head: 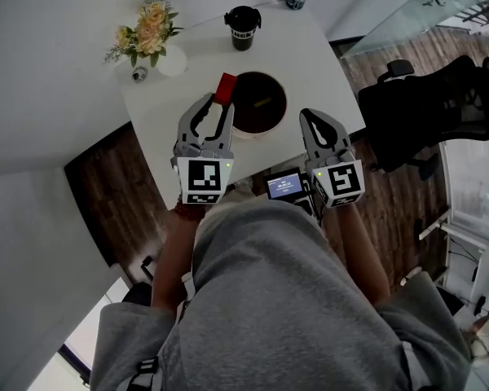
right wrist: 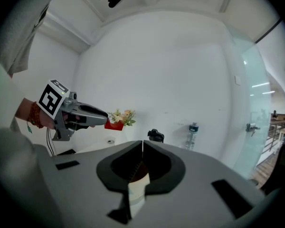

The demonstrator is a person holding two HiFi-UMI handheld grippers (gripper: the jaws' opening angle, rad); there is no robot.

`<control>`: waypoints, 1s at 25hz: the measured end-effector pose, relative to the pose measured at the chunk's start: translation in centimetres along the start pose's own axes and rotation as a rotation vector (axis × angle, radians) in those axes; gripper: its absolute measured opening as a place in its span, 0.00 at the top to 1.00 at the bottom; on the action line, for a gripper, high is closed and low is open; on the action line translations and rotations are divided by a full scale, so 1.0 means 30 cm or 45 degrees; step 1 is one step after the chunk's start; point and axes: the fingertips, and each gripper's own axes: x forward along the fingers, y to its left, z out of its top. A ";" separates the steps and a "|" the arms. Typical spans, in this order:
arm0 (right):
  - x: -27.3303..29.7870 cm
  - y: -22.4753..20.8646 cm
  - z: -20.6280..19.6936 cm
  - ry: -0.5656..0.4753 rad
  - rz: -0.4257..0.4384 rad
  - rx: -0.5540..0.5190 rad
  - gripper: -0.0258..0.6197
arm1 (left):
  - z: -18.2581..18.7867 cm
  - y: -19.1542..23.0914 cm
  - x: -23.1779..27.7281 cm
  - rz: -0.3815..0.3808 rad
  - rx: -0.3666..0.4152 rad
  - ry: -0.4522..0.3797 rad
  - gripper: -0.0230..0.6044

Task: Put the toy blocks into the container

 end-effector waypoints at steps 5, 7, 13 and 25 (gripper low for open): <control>-0.014 -0.023 -0.010 0.008 -0.034 0.015 0.95 | 0.008 -0.077 0.036 -0.084 -0.001 -0.011 0.76; -0.017 -0.034 -0.013 0.013 -0.044 0.017 0.95 | 0.011 -0.095 0.052 -0.108 -0.004 -0.013 0.77; -0.027 -0.048 -0.028 0.023 -0.060 0.027 0.95 | 0.005 -0.126 0.087 -0.153 -0.003 -0.002 0.77; -0.046 -0.076 -0.059 0.040 -0.085 0.060 0.95 | -0.077 -0.233 0.127 -0.280 0.031 0.097 0.76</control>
